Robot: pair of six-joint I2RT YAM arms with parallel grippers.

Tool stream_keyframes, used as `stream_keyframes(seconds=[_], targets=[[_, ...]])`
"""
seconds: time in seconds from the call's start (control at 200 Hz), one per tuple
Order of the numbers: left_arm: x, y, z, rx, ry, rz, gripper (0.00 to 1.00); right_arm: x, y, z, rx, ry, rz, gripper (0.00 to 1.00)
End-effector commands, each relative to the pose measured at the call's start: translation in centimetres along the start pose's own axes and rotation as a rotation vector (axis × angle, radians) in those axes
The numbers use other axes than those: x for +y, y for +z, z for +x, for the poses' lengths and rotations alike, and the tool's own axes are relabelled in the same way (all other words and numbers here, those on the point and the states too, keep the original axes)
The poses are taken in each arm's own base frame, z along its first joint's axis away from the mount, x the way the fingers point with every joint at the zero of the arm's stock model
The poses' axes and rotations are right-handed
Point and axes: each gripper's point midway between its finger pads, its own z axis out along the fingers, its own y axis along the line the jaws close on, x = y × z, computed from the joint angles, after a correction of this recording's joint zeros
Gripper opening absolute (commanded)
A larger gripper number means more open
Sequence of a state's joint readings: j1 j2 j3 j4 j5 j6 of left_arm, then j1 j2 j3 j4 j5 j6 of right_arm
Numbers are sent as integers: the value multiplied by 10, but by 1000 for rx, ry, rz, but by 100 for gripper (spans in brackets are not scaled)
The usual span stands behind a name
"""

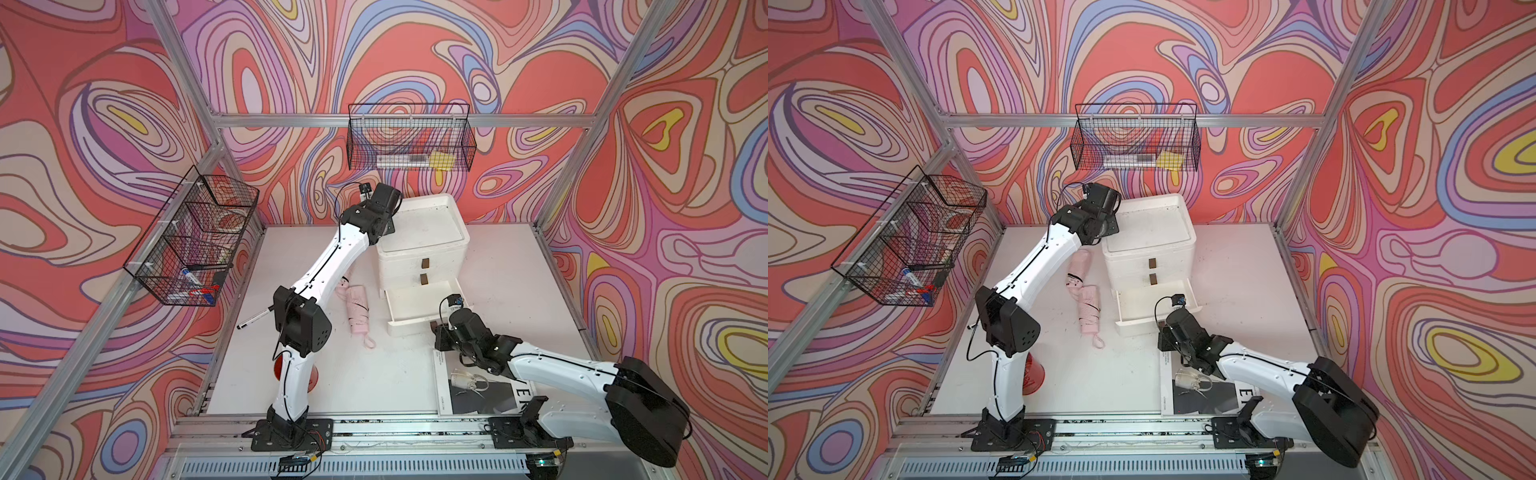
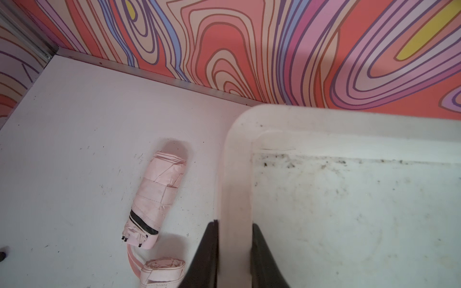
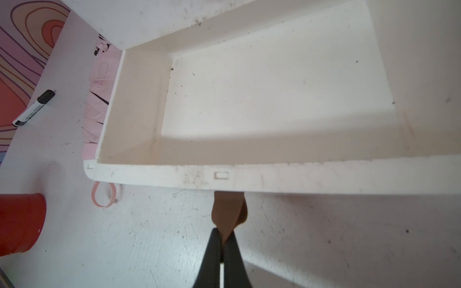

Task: Place the umbrella in the drawer by color
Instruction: Open the drawer in the storage box, then pick up the umbrella from the center of the board.

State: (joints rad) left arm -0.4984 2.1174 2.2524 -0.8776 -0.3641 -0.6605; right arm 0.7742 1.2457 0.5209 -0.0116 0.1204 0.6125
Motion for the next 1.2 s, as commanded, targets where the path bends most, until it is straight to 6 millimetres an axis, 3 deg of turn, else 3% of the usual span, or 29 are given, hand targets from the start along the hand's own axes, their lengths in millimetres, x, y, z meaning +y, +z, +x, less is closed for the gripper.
stream_keyframes(seconds=[0.0,0.235,0.451,0.646,0.751,0.891,0.976,1.077,1.197], targets=[[-29,66,82,269,-35,116,0,9,-7,0,-3,-11,-16,0],[-42,67,97,326,-3,205,0,19,-14,3,12,-59,-28,0],[-39,62,102,313,9,229,0,24,-22,11,46,-94,-52,17],[-43,66,111,325,43,266,9,34,-35,9,51,-171,-52,32],[-45,66,116,336,33,285,11,43,-56,-15,-8,-217,-63,37],[-47,61,120,333,28,277,12,51,-96,-67,-180,-297,-33,43],[-46,58,120,333,14,264,18,48,-115,-95,-308,-319,10,50],[-53,48,115,324,13,298,27,46,-128,-118,-432,-330,51,55],[-65,27,99,273,49,362,33,56,-132,-130,-509,-364,25,57]])
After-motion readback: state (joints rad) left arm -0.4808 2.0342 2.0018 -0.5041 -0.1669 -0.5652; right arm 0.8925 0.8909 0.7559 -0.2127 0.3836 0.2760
